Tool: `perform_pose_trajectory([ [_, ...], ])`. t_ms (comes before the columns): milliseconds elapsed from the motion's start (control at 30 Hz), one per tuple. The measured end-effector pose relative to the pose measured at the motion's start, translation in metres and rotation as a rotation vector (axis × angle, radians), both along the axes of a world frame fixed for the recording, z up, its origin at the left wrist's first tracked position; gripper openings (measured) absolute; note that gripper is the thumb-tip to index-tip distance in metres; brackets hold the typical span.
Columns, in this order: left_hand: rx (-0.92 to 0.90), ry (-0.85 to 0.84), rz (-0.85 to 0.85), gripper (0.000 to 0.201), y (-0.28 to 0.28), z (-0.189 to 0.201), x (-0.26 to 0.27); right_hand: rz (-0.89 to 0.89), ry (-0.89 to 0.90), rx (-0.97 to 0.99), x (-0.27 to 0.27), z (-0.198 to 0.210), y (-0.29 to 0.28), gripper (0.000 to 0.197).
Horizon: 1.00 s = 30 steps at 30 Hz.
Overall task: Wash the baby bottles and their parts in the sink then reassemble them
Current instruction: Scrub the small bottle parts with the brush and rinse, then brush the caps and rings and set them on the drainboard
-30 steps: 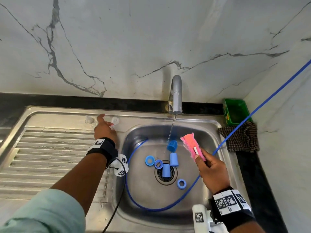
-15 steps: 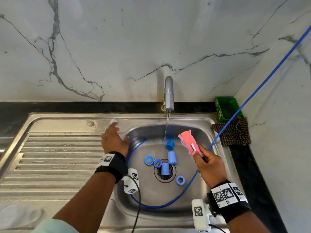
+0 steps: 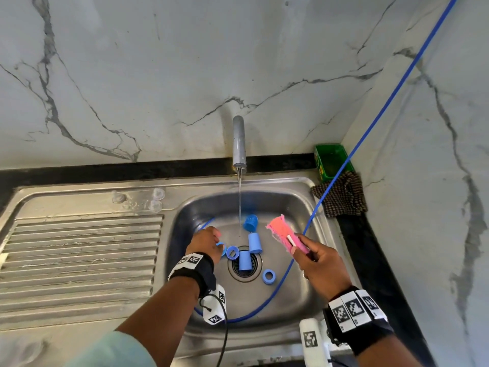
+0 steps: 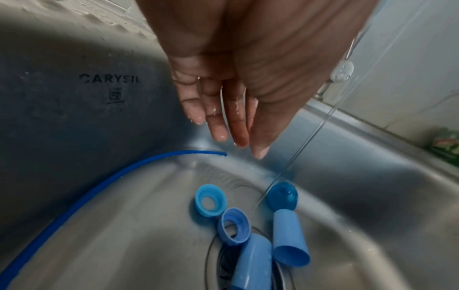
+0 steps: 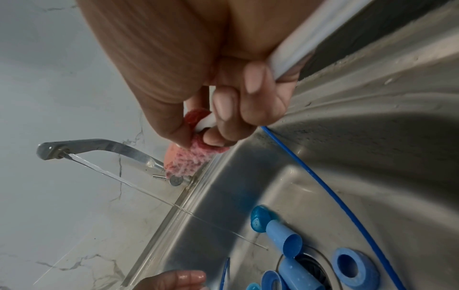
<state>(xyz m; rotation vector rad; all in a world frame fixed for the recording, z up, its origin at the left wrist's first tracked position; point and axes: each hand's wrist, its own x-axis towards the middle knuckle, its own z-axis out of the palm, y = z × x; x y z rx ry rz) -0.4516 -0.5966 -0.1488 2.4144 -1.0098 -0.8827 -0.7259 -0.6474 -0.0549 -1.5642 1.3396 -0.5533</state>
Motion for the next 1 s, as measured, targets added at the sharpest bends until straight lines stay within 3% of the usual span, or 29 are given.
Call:
perform_pose_trajectory([
  [233, 0.132, -0.036, -0.14, 0.029, -0.02, -0.027, 0.001, 0.002, 0.018, 0.036, 0.002, -0.015, -0.022, 0.035],
  [433, 0.215, -0.098, -0.236, 0.023, -0.037, -0.057, -0.002, 0.056, 0.025, 0.046, 0.016, -0.024, -0.046, 0.041],
  [600, 0.329, -0.206, -0.481, 0.044, -0.046, -0.085, -0.012, 0.106, 0.014, 0.077, 0.033, -0.037, -0.066, 0.042],
  [733, 0.346, -0.266, -0.571, 0.046, -0.054, -0.094, -0.01, 0.118, -0.004, 0.095, 0.04, -0.048, -0.077, 0.044],
  [833, 0.275, -0.236, -0.521, 0.041, -0.062, -0.093, -0.005, 0.101, -0.017, 0.105, 0.039, -0.054, -0.081, 0.043],
  [1000, -0.04, 0.066, -0.168, 0.043, -0.076, -0.06, 0.0, 0.038, -0.063, 0.104, 0.034, -0.053, -0.081, 0.047],
])
